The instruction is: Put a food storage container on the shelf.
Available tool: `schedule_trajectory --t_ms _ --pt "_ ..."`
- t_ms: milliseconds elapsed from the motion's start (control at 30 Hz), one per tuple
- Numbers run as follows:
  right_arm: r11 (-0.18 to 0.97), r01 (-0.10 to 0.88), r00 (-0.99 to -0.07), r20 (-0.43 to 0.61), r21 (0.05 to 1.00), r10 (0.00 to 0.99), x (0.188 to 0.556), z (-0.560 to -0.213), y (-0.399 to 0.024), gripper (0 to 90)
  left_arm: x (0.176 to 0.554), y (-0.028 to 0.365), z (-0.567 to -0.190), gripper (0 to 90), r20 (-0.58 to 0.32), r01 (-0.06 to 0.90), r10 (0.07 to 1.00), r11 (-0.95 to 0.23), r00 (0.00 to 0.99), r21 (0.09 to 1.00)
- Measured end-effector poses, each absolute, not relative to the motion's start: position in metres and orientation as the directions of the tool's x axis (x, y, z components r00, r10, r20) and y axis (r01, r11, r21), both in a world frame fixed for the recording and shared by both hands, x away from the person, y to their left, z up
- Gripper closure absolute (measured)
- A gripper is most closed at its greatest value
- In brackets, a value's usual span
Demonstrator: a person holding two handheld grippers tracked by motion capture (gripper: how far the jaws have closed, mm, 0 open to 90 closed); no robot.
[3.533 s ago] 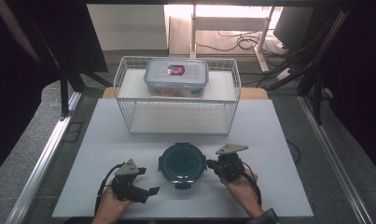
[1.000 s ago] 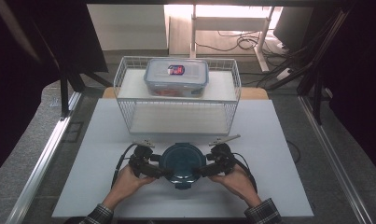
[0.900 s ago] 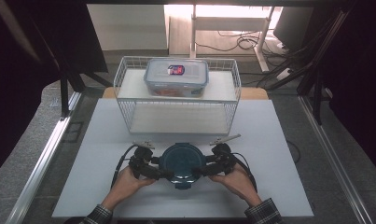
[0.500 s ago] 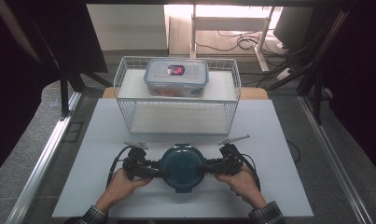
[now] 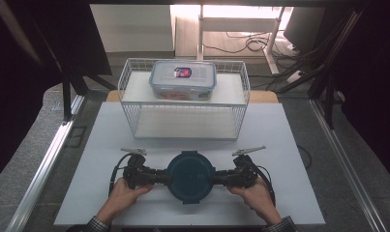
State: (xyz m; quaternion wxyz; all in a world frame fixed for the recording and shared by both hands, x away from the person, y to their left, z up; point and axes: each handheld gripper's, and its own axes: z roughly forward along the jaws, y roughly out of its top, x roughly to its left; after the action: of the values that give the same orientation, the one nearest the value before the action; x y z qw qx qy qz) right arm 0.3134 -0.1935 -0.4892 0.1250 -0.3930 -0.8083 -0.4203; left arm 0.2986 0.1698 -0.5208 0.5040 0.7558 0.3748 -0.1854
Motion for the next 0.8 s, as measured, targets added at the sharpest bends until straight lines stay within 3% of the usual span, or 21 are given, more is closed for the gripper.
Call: schedule_trajectory --t_ms 100,200,400,500,633,800 --pt "0.325 0.743 -0.655 0.534 0.585 0.534 0.314 -0.488 -0.194 49.9 0.298 0.169 -0.52 49.7 -0.642 0.739 0.378 -0.221 0.667 0.637" --pt "0.276 0.749 -0.636 0.539 0.602 0.552 0.314 -0.484 -0.198 59.7 0.297 0.168 -0.52 50.0 -0.655 0.749 0.383 -0.189 0.652 0.635" --pt "0.292 0.747 -0.632 0.501 0.598 0.591 0.308 -0.481 -0.196 59.6 0.294 0.165 -0.516 51.1 -0.637 0.737 0.395 -0.189 0.662 0.649" --pt "0.313 0.774 -0.62 0.558 0.551 0.551 0.313 -0.489 -0.198 50.0 0.294 0.167 -0.518 51.1 -0.638 0.735 0.388 -0.19 0.665 0.651" --pt "0.264 0.795 -0.598 0.635 0.546 0.489 0.316 -0.498 -0.202 52.3 0.296 0.17 -0.521 51.3 -0.632 0.721 0.365 -0.206 0.684 0.661" --pt "0.257 0.791 -0.601 0.626 0.555 0.497 0.314 -0.496 -0.201 52.8 0.298 0.172 -0.525 51.7 -0.662 0.74 0.348 -0.187 0.665 0.646"
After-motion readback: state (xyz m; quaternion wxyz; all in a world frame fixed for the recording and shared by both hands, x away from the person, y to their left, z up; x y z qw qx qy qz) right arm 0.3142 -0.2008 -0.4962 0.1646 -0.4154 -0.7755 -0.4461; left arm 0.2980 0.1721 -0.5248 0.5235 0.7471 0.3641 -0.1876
